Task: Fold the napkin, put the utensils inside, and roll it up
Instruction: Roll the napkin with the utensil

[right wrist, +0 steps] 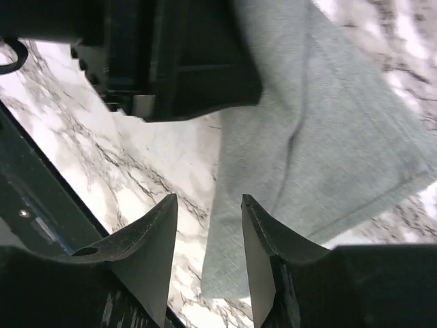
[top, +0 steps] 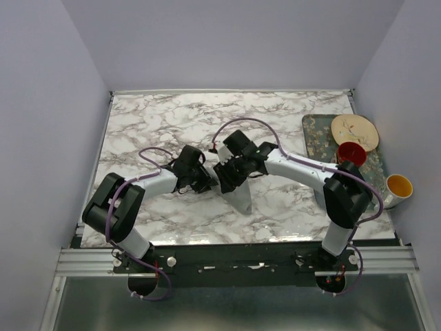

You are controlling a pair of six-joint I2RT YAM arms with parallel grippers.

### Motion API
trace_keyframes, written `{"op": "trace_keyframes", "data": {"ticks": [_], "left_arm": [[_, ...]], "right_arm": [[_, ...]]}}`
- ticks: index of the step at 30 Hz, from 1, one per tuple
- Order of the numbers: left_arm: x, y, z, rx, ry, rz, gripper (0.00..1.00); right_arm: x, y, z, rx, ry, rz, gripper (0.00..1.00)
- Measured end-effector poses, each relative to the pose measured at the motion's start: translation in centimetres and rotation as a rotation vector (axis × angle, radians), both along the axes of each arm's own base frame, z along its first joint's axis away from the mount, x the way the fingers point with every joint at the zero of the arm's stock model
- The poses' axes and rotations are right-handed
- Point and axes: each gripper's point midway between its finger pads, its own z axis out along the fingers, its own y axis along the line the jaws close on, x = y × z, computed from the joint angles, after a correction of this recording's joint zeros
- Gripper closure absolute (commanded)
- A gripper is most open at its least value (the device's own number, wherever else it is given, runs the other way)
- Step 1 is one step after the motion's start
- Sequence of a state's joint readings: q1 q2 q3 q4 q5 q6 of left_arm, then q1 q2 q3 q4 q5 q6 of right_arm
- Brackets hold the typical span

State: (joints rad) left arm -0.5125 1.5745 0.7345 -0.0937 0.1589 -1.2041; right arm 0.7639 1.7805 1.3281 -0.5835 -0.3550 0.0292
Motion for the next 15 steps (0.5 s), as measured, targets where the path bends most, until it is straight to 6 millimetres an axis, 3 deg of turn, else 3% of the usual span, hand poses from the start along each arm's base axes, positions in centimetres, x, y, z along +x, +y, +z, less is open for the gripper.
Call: {"op": "trace_keyframes", "data": {"ticks": [4,15], "left_arm": [[-0.1,0.0,0.1,0.0,0.003,0.001,0.64],[-0.4,0.0,0.4,-0.018,0.028,0.021,0.66]], "right_arm": [[-1.7,0.7,-1.7,-0.097,-0.07,0.003,0.53],[-1.3,1.0,-4.4,-0.202,-0.207,-0.076,0.53]]}}
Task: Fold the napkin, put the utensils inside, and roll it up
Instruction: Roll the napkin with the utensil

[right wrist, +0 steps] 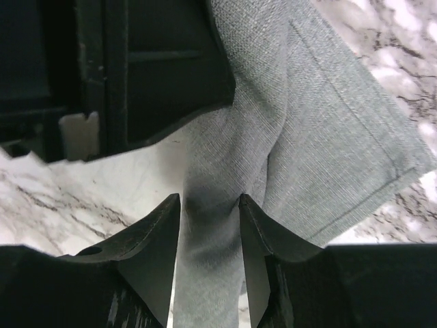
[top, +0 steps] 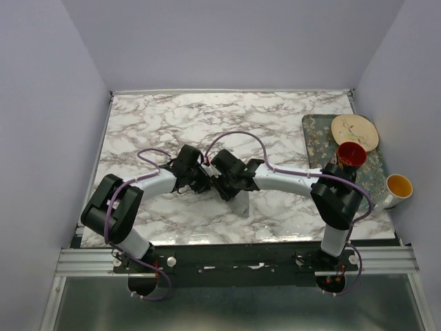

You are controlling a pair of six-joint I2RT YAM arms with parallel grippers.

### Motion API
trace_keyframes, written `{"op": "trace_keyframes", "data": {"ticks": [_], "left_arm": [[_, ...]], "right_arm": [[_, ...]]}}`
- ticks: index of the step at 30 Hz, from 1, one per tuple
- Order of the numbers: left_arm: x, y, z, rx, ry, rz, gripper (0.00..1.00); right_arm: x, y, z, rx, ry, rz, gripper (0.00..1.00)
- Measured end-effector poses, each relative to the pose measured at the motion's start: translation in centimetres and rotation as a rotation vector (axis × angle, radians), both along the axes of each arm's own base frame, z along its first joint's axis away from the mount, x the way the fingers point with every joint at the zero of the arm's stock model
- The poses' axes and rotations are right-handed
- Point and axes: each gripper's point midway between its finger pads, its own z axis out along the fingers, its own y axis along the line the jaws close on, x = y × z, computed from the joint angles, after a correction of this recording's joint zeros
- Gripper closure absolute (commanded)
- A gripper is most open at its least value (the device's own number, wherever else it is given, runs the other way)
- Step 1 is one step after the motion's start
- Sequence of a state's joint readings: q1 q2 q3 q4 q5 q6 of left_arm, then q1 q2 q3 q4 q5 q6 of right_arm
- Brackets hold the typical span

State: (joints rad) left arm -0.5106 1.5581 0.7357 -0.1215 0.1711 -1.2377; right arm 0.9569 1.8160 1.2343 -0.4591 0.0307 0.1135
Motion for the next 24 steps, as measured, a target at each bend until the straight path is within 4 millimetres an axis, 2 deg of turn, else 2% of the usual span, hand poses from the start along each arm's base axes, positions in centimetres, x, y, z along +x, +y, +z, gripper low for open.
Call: {"op": "trace_keyframes", "data": {"ticks": [4,5,8,13,14,17,18,19,20,21,24], "left_arm": [[0.0,0.0,0.1,-0.006,0.005,0.007,0.66],[0.0,-0.1,0.1,-0.008,0.006,0.008,0.66],[0.0,-0.1,0.1,-0.01,0.007,0.011,0.66],[-0.1,0.0,0.6,-0.015,0.005,0.015,0.66],[-0.1,0.0,0.6,-0.016,0.006,0.017,0.66],[0.0,0.2,0.6,-0.015,0.008,0.023,0.57],[0.0,0.3,0.6,-0.015,0.008,0.025,0.53],[0.0,0.3,0.7,-0.011,0.006,0.024,0.43],[0.0,0.5,0.6,-0.005,0.008,0.026,0.4],[0.0,0.8,0.6,0.009,0.005,0.028,0.37],[0.4,1.7,0.6,0.045,-0.009,0.034,0.33]], "right_arm": [[-0.4,0.1,-1.4,-0.01,0.011,-0.009,0.6],[-0.4,0.2,-1.4,-0.009,0.012,-0.012,0.6],[-0.2,0.4,-1.5,0.001,0.01,-0.025,0.49],[0.0,0.6,-2.3,0.006,0.006,-0.035,0.49],[0.1,0.7,-2.3,0.007,-0.002,-0.039,0.51],[0.6,0.7,-2.4,0.002,-0.027,-0.052,0.67],[0.8,0.6,-2.5,-0.003,-0.037,-0.059,0.78],[1.0,0.7,-2.5,-0.005,-0.046,-0.061,0.83],[1.2,0.8,-2.5,-0.001,-0.053,-0.061,0.87],[1.3,1.1,-2.4,0.01,-0.053,-0.056,0.91],[1.4,1.8,-2.2,0.063,-0.026,-0.049,0.93]]}}
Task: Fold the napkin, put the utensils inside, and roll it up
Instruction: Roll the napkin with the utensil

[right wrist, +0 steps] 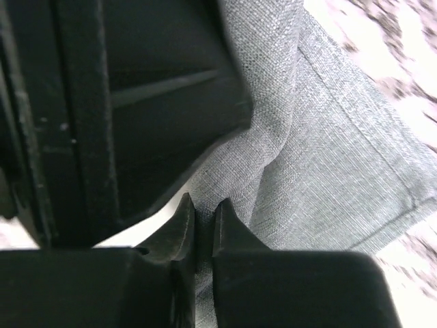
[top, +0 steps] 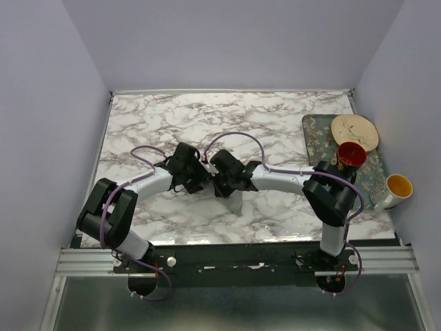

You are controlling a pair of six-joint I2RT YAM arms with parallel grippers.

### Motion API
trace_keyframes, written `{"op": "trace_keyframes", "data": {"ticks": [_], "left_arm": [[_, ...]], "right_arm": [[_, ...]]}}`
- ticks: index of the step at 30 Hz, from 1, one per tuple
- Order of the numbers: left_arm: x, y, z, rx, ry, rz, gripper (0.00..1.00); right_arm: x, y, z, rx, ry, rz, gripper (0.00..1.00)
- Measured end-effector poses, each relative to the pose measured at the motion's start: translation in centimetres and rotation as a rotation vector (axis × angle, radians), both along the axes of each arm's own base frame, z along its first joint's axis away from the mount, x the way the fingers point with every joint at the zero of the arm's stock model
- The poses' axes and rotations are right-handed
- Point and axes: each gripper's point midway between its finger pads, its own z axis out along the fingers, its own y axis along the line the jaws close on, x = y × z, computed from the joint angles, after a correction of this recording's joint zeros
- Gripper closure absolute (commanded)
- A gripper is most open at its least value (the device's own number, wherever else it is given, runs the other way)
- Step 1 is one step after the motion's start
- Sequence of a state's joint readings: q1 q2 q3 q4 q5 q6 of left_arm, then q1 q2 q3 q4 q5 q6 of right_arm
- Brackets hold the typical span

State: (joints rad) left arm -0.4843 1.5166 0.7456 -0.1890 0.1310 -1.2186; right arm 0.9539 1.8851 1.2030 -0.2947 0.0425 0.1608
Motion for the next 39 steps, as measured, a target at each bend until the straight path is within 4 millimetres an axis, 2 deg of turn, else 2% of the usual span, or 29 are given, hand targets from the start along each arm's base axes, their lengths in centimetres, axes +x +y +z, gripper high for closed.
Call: {"op": "trace_keyframes", "data": {"ticks": [4,10,12,18,20,23,26,27,28,30,33,37,39], "left_arm": [[0.5,1.0,0.7,0.05,-0.031,-0.026,0.31],[0.9,-0.1,4.1,0.02,-0.124,-0.119,0.3],[0.7,0.0,4.2,0.023,-0.131,-0.129,0.28],[0.1,-0.3,5.5,0.017,-0.172,-0.158,0.27],[0.0,-0.7,5.3,0.014,-0.167,-0.168,0.27],[0.0,-1.7,3.1,0.021,-0.128,-0.189,0.28],[-0.2,-1.9,0.3,0.045,-0.058,-0.199,0.31],[-0.4,-2.3,-0.4,0.029,-0.028,-0.202,0.33],[-0.1,-2.6,-0.2,0.021,-0.037,-0.203,0.38],[0.5,-2.6,-0.2,0.023,-0.051,-0.189,0.41],[0.6,-2.6,-0.5,0.02,-0.046,-0.174,0.46],[0.5,-2.5,-0.8,0.008,-0.049,-0.158,0.57],[0.4,-2.5,-0.9,0.004,-0.044,-0.15,0.59]], "right_arm": [[-0.3,1.2,0.5,0.165,0.142,0.043,0.93],[1.6,-0.7,0.0,0.413,0.433,0.009,0.91],[1.8,-1.3,-0.1,0.504,0.54,0.02,0.91],[1.4,-2.3,-0.3,0.618,0.703,0.054,0.86],[1.3,-2.3,-0.2,0.642,0.739,0.07,0.84],[1.2,-2.3,-0.2,0.666,0.791,0.084,0.79],[1.2,-2.3,-0.1,0.667,0.809,0.09,0.75],[1.2,-2.3,0.0,0.664,0.81,0.09,0.7],[1.3,-2.4,0.0,0.649,0.807,0.09,0.66],[1.4,-2.6,0.0,0.617,0.794,0.081,0.57],[1.4,-3.1,0.3,0.537,0.729,0.058,0.51],[1.5,-4.1,2.3,0.407,0.563,0.026,0.48],[1.3,-4.4,3.7,0.34,0.454,0.012,0.46]]}}
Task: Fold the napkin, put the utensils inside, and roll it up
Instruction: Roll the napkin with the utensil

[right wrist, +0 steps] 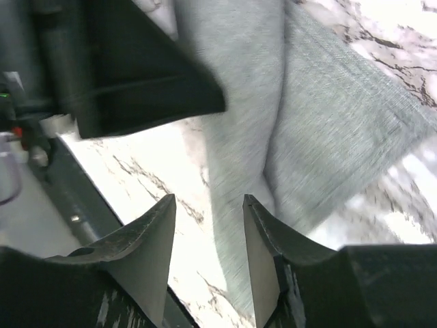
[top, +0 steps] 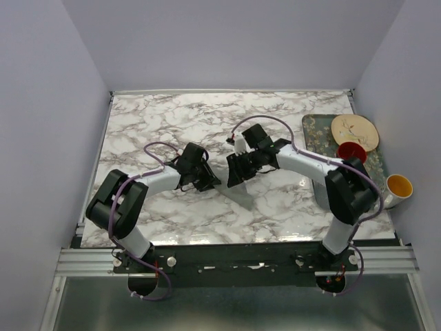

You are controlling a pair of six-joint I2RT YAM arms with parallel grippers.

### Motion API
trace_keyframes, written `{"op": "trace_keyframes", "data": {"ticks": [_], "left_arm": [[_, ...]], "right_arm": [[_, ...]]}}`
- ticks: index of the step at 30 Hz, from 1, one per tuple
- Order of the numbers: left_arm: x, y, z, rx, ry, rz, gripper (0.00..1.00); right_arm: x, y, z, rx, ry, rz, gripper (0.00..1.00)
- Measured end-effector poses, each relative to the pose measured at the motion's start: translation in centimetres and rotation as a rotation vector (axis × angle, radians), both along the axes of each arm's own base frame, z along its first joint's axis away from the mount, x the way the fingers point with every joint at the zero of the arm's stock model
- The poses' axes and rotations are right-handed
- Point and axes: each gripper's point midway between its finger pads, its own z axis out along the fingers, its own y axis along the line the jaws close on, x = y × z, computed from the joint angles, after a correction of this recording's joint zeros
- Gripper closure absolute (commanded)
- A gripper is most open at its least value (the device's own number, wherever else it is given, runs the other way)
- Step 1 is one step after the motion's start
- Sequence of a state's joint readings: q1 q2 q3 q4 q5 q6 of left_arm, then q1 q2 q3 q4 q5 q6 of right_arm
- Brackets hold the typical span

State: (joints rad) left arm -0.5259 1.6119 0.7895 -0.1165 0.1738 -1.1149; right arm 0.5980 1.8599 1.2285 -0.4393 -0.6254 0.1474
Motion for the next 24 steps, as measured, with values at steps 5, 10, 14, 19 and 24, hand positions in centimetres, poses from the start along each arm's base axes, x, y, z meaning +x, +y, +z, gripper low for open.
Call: {"op": "trace_keyframes", "data": {"ticks": [5,10,14,19,24], "left_arm": [[0.0,-0.1,0.1,-0.01,0.005,0.012,0.61],[0.0,-0.1,0.2,-0.012,0.005,0.014,0.61],[-0.1,0.0,0.4,-0.013,0.006,0.016,0.61],[0.0,-0.1,0.7,-0.019,0.002,0.02,0.61],[-0.1,0.1,0.6,-0.016,0.014,0.03,0.56]], "right_arm": [[-1.6,1.2,2.8,-0.153,-0.274,-0.006,0.46],[-3.2,2.4,1.1,-0.282,-0.382,0.019,0.47],[-2.1,1.4,-0.9,-0.372,-0.407,0.0,0.47],[-1.3,0.8,-2.5,-0.434,-0.44,0.008,0.46],[-0.7,1.1,-3.0,-0.453,-0.488,0.019,0.46]]}}
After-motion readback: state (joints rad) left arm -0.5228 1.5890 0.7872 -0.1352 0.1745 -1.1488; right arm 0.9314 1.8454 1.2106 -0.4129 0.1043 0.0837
